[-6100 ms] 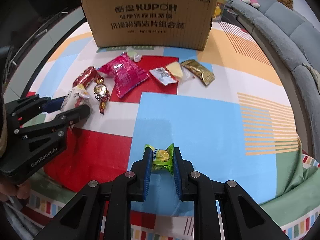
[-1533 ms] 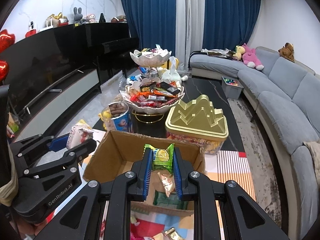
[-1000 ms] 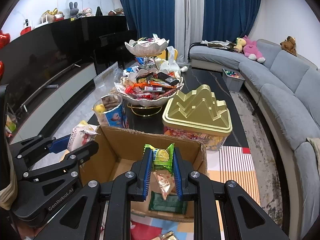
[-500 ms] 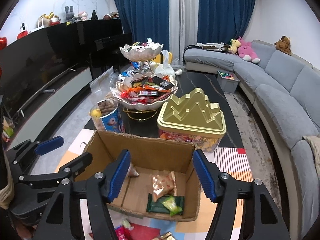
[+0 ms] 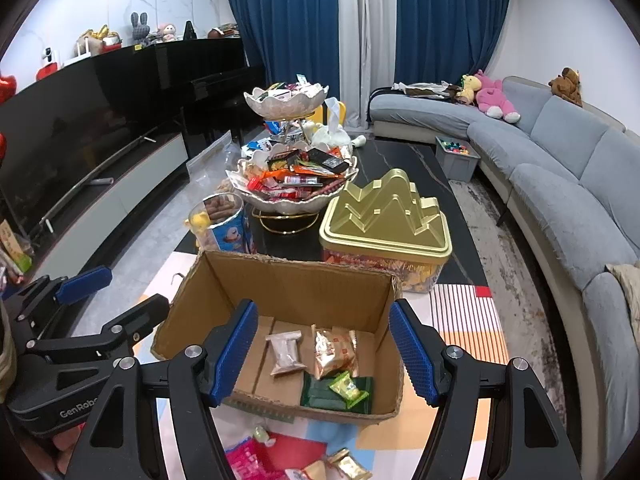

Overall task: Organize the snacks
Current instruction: 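Withdraw both open tools from the box back toward the remaining snacks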

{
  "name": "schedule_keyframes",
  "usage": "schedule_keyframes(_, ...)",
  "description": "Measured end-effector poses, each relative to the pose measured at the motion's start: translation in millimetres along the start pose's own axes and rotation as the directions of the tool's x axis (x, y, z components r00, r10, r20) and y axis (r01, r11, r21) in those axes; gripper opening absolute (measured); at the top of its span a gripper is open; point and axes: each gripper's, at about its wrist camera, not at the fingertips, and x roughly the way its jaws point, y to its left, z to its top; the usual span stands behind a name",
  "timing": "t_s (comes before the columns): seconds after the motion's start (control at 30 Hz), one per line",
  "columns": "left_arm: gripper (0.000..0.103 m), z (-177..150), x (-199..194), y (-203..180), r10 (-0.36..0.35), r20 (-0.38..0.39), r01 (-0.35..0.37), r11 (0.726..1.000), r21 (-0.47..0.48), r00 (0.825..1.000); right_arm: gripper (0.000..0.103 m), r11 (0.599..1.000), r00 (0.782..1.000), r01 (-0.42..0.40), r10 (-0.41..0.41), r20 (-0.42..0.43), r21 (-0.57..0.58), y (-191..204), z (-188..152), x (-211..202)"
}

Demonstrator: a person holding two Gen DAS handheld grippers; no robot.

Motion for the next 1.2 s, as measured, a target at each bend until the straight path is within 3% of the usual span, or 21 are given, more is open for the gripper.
schedule_keyframes(1.2,0.077,-57.9,-26.5,-14.3,0.061,-0.023,-0.06,0.998,0.017,0.998,0.069,0.998,0.998,0.06,-0.061,-0.03,-0.025,-10.4,-42.1,-24.7)
